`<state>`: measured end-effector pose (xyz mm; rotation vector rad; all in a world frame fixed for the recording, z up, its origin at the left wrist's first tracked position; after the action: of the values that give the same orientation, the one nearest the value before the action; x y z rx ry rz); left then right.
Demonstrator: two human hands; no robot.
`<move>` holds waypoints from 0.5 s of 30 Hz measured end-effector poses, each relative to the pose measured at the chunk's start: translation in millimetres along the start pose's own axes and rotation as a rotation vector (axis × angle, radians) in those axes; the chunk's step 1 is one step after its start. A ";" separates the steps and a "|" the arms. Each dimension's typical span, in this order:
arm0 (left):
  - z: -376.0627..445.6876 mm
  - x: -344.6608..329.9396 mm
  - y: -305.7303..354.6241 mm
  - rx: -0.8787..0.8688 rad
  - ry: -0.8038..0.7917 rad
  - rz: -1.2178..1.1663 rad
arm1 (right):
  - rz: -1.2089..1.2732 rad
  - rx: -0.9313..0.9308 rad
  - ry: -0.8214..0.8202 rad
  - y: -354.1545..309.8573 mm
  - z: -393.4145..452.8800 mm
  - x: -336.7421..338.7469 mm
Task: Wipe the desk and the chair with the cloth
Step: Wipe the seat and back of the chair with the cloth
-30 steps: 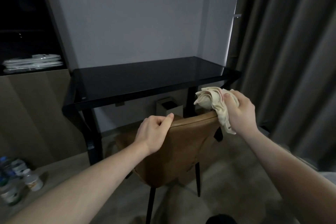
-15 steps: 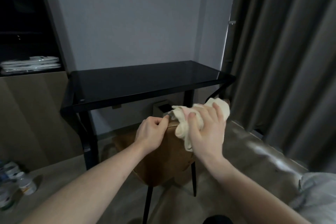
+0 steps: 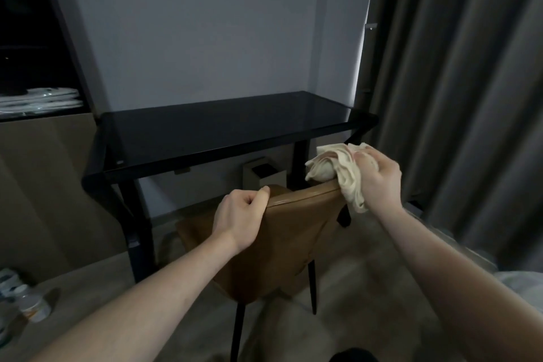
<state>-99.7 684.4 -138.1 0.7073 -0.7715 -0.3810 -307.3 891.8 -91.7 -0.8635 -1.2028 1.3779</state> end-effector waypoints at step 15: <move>3.2 -5.3 3.6 -0.018 0.013 0.035 | -0.054 0.036 -0.052 -4.3 -26.1 -4.2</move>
<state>-105.4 688.5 -136.6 0.6783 -0.7668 -0.3508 -280.6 892.6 -94.0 -0.7682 -1.2290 1.3815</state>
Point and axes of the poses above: each hand's wrist, its own z-axis towards the middle knuckle, its own x-axis out of the back of the hand, y = z × x, the point moved 7 cm from there along z, towards the middle knuckle, and after that the axes turned 14 degrees about -x, right-handed, at the moved point
